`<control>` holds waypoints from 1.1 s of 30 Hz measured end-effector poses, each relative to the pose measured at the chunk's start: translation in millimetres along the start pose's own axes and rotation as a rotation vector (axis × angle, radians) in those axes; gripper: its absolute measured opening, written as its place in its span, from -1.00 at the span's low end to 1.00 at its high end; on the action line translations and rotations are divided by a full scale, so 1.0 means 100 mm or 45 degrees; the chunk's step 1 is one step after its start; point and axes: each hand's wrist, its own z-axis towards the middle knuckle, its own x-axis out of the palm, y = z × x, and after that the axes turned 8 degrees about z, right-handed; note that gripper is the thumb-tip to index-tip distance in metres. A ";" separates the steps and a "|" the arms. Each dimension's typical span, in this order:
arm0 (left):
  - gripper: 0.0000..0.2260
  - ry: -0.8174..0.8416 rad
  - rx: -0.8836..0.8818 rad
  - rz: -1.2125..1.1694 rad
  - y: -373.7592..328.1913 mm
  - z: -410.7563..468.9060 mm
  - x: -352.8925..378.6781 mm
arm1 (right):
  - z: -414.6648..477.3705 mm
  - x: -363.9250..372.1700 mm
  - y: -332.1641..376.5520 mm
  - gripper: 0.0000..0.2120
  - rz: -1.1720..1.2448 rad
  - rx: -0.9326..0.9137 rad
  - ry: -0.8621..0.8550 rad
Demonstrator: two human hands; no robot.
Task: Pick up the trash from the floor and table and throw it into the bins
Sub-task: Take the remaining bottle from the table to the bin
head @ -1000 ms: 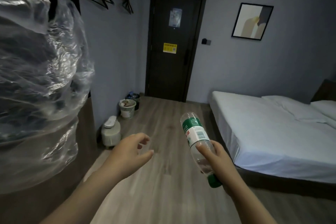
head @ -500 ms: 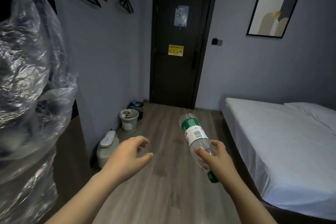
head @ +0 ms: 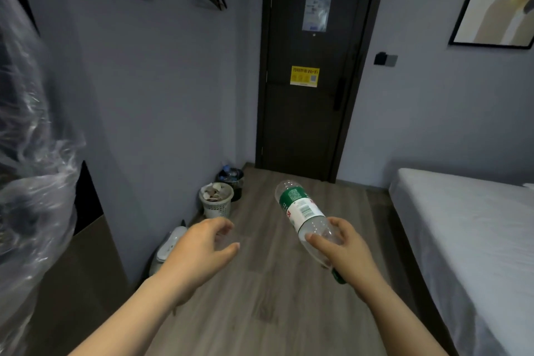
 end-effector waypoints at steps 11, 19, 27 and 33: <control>-0.72 0.031 -0.068 -0.126 0.83 2.50 0.16 | 2.39 0.69 0.20 -0.62 -0.015 0.094 -0.049; -0.74 0.079 -0.095 -0.150 1.14 4.03 0.50 | 3.91 1.01 0.07 -0.55 0.042 0.137 -0.026; -0.81 0.053 -0.152 -0.048 1.34 5.67 0.85 | 5.94 1.20 -0.12 -0.56 0.149 0.192 0.023; -0.81 0.018 -0.310 -0.029 1.45 6.70 0.96 | 7.32 1.37 -0.14 -0.55 0.090 0.218 0.151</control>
